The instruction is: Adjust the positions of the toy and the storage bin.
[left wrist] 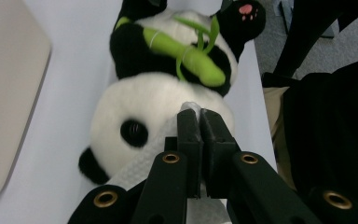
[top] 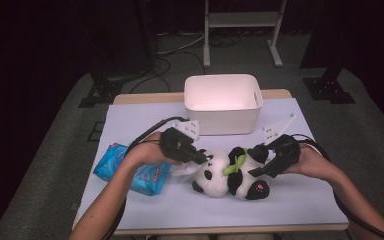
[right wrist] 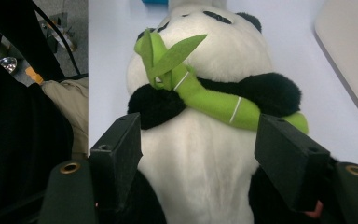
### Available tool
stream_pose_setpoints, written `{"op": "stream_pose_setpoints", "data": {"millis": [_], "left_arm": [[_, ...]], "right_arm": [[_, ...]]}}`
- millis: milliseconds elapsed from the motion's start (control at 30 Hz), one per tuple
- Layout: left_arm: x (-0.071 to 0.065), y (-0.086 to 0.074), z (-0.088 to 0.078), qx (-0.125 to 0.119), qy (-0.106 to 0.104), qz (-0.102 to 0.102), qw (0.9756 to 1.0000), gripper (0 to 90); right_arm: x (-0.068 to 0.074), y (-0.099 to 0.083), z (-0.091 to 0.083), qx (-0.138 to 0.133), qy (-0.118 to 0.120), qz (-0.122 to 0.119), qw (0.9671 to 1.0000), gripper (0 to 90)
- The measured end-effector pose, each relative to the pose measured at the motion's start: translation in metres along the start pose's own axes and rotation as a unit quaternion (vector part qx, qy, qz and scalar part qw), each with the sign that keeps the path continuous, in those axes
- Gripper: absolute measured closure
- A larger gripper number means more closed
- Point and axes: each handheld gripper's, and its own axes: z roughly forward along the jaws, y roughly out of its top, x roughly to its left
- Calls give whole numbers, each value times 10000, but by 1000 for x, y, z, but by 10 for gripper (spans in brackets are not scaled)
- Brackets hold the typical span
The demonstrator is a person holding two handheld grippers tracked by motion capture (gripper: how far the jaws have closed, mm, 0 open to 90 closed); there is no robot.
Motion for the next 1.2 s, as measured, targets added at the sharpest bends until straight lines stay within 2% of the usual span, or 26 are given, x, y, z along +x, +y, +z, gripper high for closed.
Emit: {"op": "stream_pose_setpoints", "data": {"millis": [200,400,467,633,767,867,967,1200], "left_arm": [[1,23,17,-7,-138,205,9997,876],[1,45,33,102,-243,366,9990,876],[3,50,40,181,-266,420,9986,876],[1,55,52,248,-318,491,9980,875],[1,58,58,272,-367,491,9977,875],[1,57,62,368,-347,495,9975,874],[1,55,64,350,-360,470,9976,868],[1,50,64,325,-381,495,9975,859]], "right_arm": [[3,-6,-11,-37,-82,21,10000,313],[5,-12,-17,-65,-100,36,9999,317],[6,-13,-19,-171,-70,62,9998,330],[10,-8,-21,-322,-28,-44,9995,393],[11,-4,-16,-243,28,-116,9996,445],[14,-2,-13,-276,45,-204,9994,529],[15,0,-11,-253,81,-247,9993,607],[15,10,-3,-142,78,-387,9991,661]]}}
